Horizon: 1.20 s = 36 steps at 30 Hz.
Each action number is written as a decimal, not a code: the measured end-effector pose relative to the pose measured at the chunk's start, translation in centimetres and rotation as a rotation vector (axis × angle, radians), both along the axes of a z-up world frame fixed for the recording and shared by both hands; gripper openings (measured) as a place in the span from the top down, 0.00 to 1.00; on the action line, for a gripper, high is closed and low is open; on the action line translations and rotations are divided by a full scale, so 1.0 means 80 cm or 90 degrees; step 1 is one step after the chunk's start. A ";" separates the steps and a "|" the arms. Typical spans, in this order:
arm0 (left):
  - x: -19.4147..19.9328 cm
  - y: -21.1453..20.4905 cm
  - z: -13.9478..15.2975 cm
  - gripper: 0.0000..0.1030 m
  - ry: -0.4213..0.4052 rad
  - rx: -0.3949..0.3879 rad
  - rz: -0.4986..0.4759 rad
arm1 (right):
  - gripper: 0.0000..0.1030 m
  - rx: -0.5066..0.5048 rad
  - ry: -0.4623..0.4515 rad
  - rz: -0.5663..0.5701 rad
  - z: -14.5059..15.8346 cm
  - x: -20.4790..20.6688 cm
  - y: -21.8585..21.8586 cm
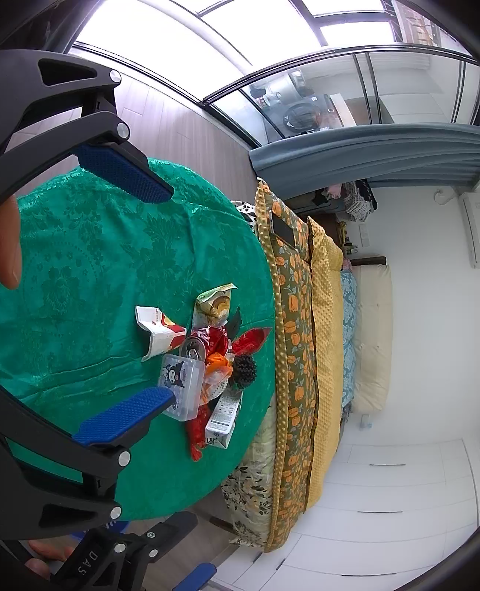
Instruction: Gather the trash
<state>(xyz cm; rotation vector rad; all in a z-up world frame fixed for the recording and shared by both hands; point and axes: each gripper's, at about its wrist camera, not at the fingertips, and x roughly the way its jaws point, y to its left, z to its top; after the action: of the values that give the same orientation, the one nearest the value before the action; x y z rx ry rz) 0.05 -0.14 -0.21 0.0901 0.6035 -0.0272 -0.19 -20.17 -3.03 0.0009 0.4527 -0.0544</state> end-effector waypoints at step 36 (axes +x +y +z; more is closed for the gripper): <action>0.002 0.001 -0.003 0.04 0.001 0.002 0.000 | 0.05 -0.003 -0.005 0.006 -0.004 -0.003 0.004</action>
<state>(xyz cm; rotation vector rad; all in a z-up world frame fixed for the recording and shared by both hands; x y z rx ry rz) 0.20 -0.09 -0.42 0.0940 0.6057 -0.0269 -0.42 -19.82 -3.34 -0.0052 0.4444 -0.0460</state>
